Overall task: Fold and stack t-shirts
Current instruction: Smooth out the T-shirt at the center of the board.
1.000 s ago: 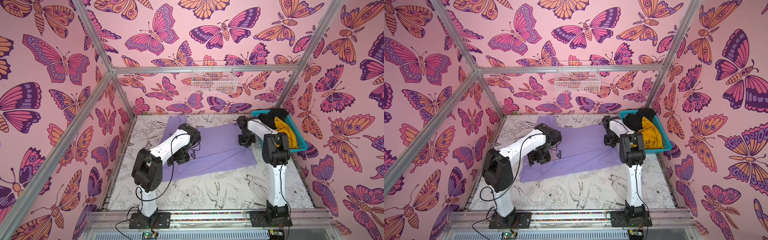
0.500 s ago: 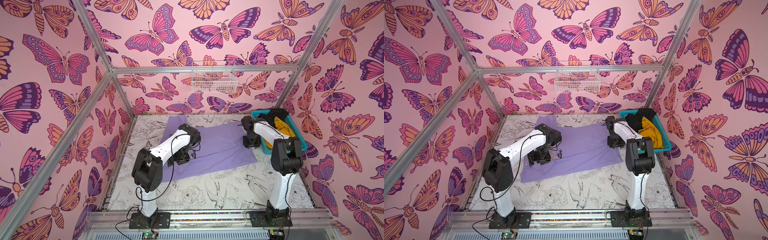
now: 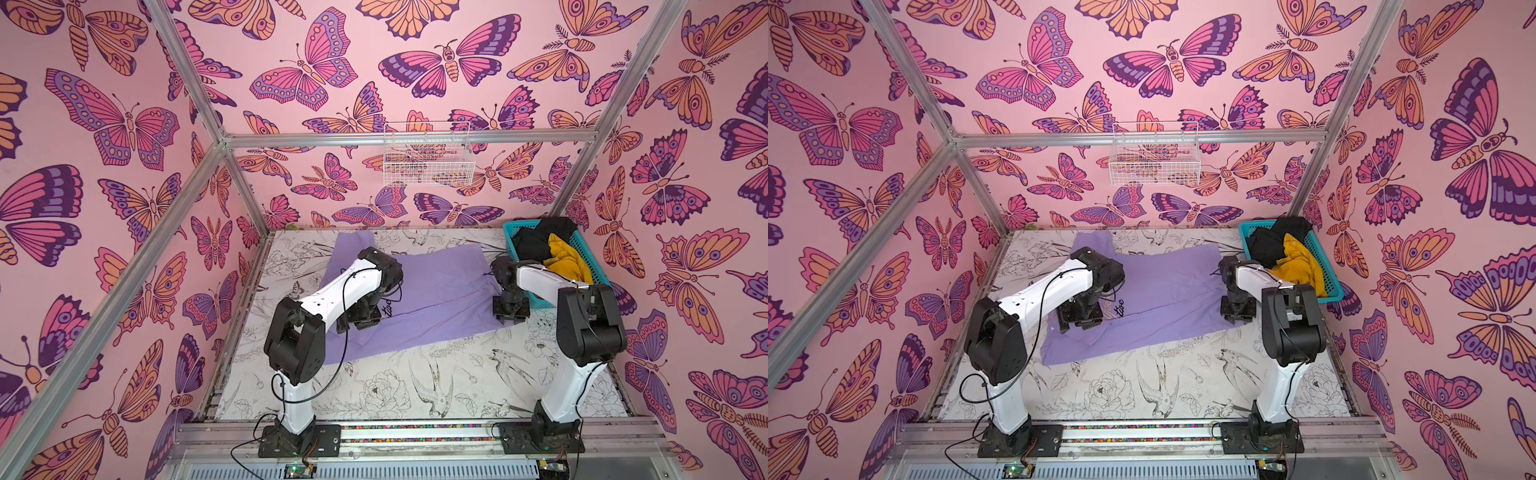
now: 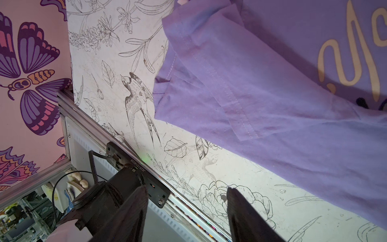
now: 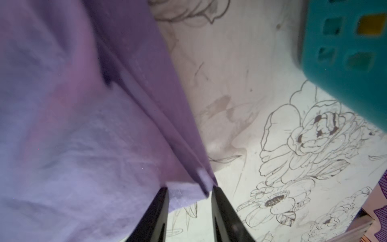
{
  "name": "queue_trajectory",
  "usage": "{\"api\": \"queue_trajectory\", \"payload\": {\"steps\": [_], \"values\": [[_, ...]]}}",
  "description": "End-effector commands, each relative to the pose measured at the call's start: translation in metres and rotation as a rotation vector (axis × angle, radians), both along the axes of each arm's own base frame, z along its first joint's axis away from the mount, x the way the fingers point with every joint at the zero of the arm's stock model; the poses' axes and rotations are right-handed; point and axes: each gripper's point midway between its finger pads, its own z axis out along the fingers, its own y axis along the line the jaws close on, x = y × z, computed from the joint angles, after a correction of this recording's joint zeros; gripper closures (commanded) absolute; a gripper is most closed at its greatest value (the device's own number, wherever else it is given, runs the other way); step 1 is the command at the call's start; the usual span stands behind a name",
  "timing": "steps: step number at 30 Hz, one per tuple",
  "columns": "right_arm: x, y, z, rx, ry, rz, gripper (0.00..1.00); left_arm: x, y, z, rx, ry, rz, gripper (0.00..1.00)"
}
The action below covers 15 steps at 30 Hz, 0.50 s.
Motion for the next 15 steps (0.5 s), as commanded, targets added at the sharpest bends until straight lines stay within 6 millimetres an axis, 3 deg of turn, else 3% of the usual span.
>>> {"api": "queue_trajectory", "payload": {"steps": [1,15], "values": [[0.009,0.000,0.004,0.020,-0.036,-0.012,0.61,0.001,-0.005,-0.001,-0.003,0.018,-0.008,0.35],[0.036,-0.008,0.013,0.043,-0.058,0.001,0.62,0.000,-0.011,-0.002,0.013,0.032,-0.019,0.36]]}}
